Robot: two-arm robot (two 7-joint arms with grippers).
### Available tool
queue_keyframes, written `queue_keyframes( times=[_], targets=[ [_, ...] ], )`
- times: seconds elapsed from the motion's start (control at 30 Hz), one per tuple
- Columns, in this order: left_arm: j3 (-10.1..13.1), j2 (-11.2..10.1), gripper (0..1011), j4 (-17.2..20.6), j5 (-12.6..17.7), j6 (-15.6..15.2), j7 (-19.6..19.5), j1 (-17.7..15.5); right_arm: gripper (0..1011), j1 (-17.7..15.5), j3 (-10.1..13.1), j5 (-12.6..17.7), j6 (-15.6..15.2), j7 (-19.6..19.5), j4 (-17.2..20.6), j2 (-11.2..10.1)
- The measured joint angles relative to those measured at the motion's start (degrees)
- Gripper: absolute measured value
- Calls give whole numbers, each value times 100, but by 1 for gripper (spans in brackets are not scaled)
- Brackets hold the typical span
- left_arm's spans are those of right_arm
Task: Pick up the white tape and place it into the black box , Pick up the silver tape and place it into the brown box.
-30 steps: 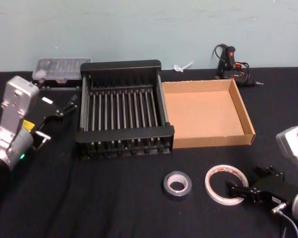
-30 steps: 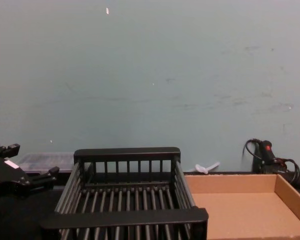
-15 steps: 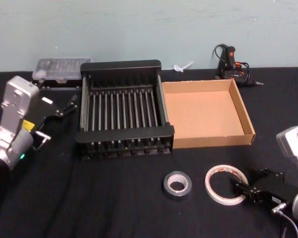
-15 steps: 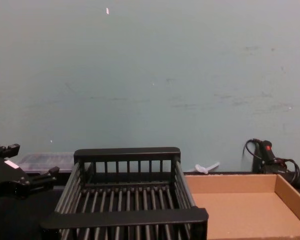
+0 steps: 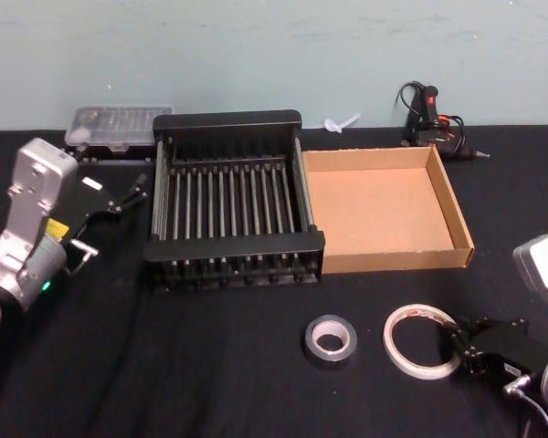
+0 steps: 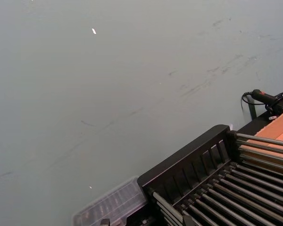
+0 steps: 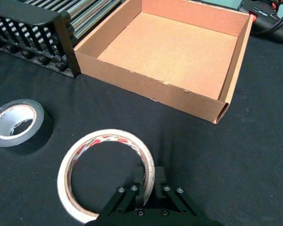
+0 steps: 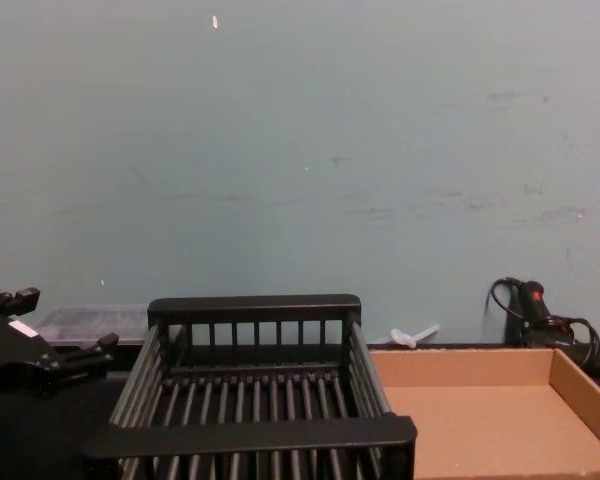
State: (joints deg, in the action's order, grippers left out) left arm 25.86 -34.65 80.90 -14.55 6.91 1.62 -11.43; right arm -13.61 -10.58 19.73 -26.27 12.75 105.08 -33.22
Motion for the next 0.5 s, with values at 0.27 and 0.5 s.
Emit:
queue_keyframes(
  times=[0.27,0.5],
  targets=[
    [0,0,1002,0,0,0,0,0,82,0,0,1,0,0,0,0],
    [0,0,1001,0,0,0,0,0,74,0,0,1,0,0,0,0]
  ],
)
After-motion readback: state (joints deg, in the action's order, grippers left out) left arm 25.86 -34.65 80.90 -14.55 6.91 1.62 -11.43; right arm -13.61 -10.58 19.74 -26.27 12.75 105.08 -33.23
